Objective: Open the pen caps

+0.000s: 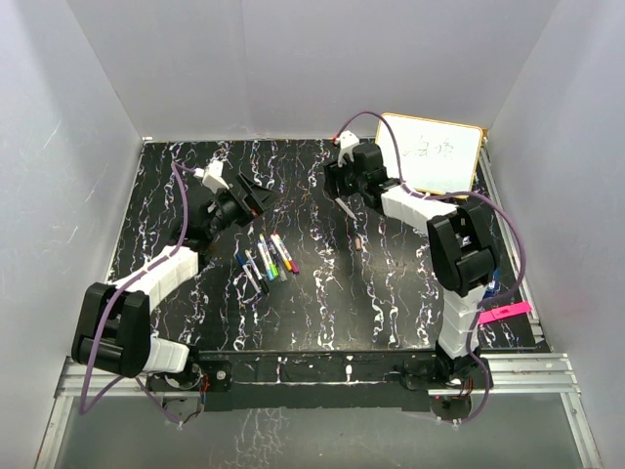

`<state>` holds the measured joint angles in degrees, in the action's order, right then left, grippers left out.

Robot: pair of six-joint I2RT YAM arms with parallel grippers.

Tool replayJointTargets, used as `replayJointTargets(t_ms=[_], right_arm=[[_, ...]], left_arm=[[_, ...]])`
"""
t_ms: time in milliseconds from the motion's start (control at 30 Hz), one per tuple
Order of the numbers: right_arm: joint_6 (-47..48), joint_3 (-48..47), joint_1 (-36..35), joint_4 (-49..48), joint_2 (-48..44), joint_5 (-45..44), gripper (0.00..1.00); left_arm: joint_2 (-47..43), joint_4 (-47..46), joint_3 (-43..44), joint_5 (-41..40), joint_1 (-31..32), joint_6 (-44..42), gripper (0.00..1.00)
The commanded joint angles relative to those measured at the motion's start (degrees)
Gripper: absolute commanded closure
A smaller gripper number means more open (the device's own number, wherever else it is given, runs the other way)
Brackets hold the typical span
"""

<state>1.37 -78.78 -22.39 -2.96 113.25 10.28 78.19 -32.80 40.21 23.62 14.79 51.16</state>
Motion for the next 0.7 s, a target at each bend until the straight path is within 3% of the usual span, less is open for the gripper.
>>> replayJointTargets(t_ms=[0,300,667], right_arm=[[-3.1,-0.6,-7.7,6.5,-5.8,-1.3,0.49],[-8.6,6.2,-19.0,9.5,-10.4,-7.6,0.55],[-10.2,10.6,-24.6,13.7,-12.3,-8.6,0.55]], left_arm=[[-0.7,1.3,1.5,1.4,-1.7,0.5,0.01],[-8.9,17.9,1.9,-10.3,-5.9,-5.5,0.01],[-11.7,20.6,0.5,-12.0,-6.3,-7.4,0.01]])
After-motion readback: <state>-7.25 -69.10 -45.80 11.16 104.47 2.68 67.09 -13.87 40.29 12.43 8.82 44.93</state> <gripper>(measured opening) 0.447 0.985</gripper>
